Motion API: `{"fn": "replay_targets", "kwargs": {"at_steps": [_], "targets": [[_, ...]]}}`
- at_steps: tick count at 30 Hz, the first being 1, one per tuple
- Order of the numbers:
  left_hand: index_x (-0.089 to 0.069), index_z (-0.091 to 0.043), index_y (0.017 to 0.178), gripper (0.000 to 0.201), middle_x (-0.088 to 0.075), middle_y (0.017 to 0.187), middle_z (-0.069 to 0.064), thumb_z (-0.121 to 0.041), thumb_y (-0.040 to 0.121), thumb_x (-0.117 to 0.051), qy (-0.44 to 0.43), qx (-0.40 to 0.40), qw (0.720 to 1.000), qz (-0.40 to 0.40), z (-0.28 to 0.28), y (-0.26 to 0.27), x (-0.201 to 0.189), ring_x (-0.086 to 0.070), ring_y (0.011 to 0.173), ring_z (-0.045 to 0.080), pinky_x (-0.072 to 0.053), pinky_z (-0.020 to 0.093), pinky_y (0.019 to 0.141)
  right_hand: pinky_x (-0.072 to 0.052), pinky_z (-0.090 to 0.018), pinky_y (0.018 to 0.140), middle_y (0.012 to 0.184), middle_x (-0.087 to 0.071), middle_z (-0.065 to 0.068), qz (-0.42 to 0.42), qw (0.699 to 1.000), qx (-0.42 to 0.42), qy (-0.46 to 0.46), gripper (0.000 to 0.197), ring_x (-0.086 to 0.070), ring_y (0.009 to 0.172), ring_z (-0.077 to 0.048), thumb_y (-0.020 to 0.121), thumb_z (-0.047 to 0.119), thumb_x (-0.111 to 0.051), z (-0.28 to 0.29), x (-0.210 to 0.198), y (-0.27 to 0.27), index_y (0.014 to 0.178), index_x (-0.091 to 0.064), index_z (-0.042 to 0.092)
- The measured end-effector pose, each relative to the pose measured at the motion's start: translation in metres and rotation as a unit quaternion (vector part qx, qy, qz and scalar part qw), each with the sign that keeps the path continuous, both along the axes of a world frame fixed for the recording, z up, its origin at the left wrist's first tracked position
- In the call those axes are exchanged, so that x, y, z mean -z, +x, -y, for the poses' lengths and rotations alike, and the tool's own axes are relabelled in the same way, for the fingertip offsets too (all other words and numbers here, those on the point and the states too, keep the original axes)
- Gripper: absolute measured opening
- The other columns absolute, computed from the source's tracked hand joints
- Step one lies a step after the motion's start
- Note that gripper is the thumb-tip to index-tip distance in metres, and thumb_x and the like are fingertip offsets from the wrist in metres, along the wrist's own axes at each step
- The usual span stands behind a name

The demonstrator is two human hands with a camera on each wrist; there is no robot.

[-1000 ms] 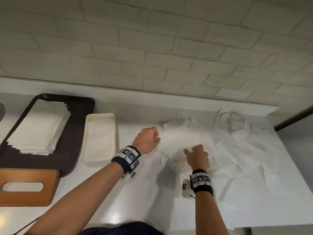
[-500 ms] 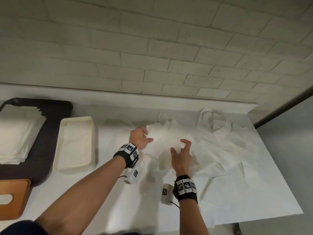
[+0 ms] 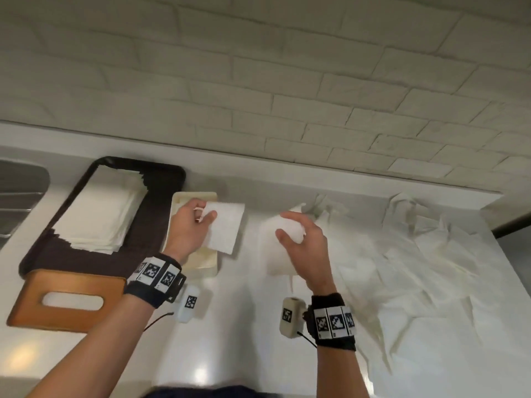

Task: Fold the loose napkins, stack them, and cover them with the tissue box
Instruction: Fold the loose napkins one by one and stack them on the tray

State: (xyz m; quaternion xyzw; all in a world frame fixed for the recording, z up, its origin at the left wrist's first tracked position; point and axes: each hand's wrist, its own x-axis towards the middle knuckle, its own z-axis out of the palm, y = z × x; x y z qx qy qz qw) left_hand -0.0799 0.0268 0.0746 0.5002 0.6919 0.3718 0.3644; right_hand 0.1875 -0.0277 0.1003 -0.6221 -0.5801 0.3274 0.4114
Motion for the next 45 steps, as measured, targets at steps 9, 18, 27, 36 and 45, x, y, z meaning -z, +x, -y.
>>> {"fn": "replay_targets", "kwargs": {"at_steps": [9,18,27,36,45], "targets": [[-0.037,-0.037,0.145,0.063,-0.069,0.114,0.015,-0.028,0.095,-0.073,-0.056,0.022,0.983,-0.173,0.029,-0.059,0.030,-0.067,0.104,0.044,-0.056,0.051,0.091,-0.043,-0.037,0.121,0.145,-0.066,0.014,-0.194,0.976,-0.099,0.034,0.059,-0.057,0.140,-0.005,0.090,-0.004,-0.077,-0.037,-0.053,-0.106,0.140,-0.063,0.025],[-0.072,-0.012,0.124,0.024,-0.072,0.116,0.009,-0.009,0.104,-0.059,0.054,0.055,0.988,-0.136,0.013,-0.057,0.021,-0.071,0.106,0.029,-0.051,0.019,0.076,-0.061,-0.030,0.099,0.140,-0.070,0.005,-0.266,0.958,-0.103,-0.012,0.070,-0.072,0.121,-0.010,0.090,-0.012,-0.074,-0.067,-0.067,-0.155,0.150,-0.059,0.021],[-0.057,-0.016,0.144,0.045,-0.056,0.141,0.003,-0.033,0.103,-0.066,-0.082,0.147,0.956,-0.242,0.020,-0.058,0.017,-0.071,0.106,0.024,-0.056,0.042,0.100,-0.062,-0.036,0.098,0.148,-0.064,0.001,-0.305,0.942,-0.136,-0.037,0.073,-0.072,0.123,-0.015,0.090,-0.015,-0.071,-0.080,-0.058,-0.160,0.152,-0.057,0.021],[-0.062,-0.026,0.135,0.032,-0.063,0.114,0.000,-0.015,0.106,-0.051,0.029,0.092,0.961,-0.260,0.033,-0.117,0.000,-0.064,0.073,0.016,-0.048,0.029,0.067,-0.039,-0.026,0.116,0.163,-0.047,0.000,0.041,0.963,-0.197,-0.179,0.088,-0.046,0.148,-0.018,0.088,0.013,-0.086,-0.085,0.026,-0.177,0.163,-0.042,0.020],[-0.055,-0.030,0.145,0.043,-0.058,0.146,-0.002,-0.032,0.102,-0.061,0.057,0.185,0.914,-0.355,0.008,-0.088,0.015,-0.050,0.130,0.026,-0.048,0.044,0.100,-0.029,-0.036,0.128,0.175,-0.022,-0.010,0.219,0.924,-0.224,-0.220,0.107,-0.028,0.160,-0.029,0.089,0.013,-0.087,-0.068,0.043,-0.195,0.170,-0.018,0.010]]}}
